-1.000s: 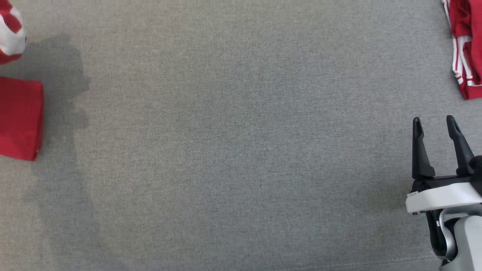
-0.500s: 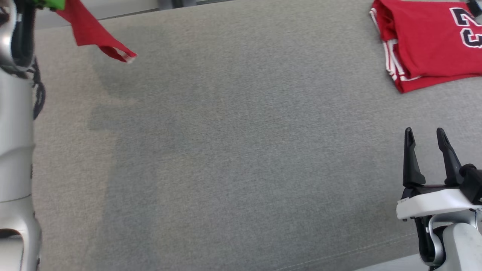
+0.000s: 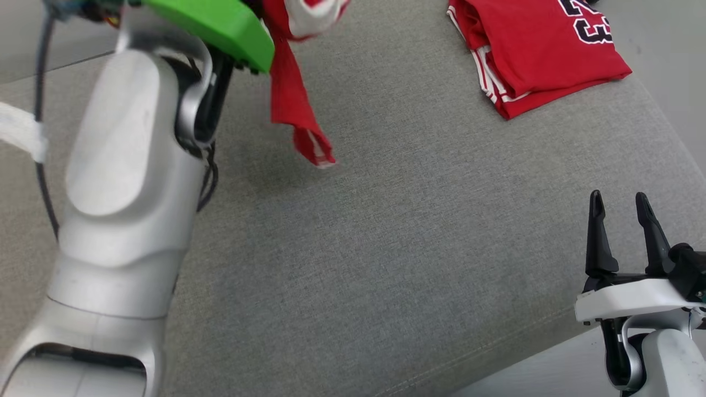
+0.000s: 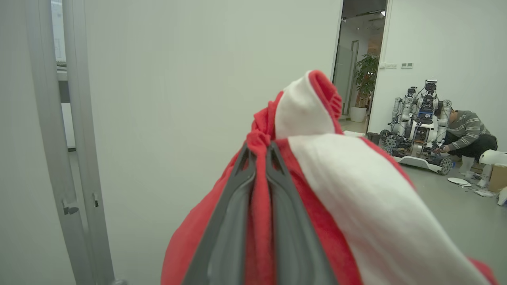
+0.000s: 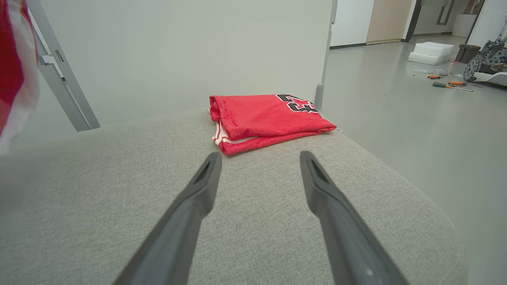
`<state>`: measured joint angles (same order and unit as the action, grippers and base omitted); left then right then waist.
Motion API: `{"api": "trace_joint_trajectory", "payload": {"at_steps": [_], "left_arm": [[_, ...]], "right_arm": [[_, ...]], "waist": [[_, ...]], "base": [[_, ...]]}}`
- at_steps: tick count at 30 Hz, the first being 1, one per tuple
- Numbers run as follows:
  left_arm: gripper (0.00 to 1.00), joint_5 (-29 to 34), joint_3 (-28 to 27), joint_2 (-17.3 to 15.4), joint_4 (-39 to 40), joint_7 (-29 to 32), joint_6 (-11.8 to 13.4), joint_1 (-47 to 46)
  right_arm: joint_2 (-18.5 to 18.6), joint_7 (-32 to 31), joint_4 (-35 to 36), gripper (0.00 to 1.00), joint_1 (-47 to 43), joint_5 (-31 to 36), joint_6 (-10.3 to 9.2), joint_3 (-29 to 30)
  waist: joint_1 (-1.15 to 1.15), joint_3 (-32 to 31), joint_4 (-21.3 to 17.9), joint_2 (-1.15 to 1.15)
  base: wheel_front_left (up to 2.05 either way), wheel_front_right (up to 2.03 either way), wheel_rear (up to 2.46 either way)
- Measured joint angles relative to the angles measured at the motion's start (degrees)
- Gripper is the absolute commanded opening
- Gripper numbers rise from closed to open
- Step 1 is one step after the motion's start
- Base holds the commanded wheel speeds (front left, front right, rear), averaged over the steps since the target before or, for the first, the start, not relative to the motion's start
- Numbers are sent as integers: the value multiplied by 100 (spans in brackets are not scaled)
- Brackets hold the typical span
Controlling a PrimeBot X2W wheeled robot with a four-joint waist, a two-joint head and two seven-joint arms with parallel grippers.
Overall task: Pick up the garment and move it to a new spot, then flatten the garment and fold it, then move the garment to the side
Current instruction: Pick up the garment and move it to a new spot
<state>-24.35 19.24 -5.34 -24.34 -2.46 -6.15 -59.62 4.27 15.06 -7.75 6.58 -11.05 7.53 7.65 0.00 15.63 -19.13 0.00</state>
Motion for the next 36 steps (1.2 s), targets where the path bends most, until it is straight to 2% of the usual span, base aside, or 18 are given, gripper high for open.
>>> {"api": "trace_joint_trajectory", "payload": {"at_steps": [10,18,19,20,28,36], "left_arm": [[0,-77,400,115,-904,-633,105,1815],[0,-259,531,169,-1182,-972,144,2778],[48,-276,563,175,-1194,-987,145,2852],[100,-267,608,180,-1202,-1024,148,2897],[100,-176,510,119,-868,-1224,177,2990],[100,-16,78,-326,-261,-1251,319,3531]], "right_arm": [[3,0,-52,100,30,14,0,-55],[116,0,-111,100,-35,23,0,-159],[135,0,-121,100,-54,23,0,-174],[154,0,-130,100,-70,23,0,-186],[214,0,-96,100,-199,24,0,-308],[193,0,-38,100,-394,23,0,-456]], "waist": [[0,46,247,0],[0,-141,577,0],[0,-178,623,0],[0,-217,668,0],[0,-600,1000,0],[0,-994,1377,0]], "base": [[0,0,0],[0,0,0],[0,0,0],[0,0,0],[0,0,0],[0,0,0]]}}
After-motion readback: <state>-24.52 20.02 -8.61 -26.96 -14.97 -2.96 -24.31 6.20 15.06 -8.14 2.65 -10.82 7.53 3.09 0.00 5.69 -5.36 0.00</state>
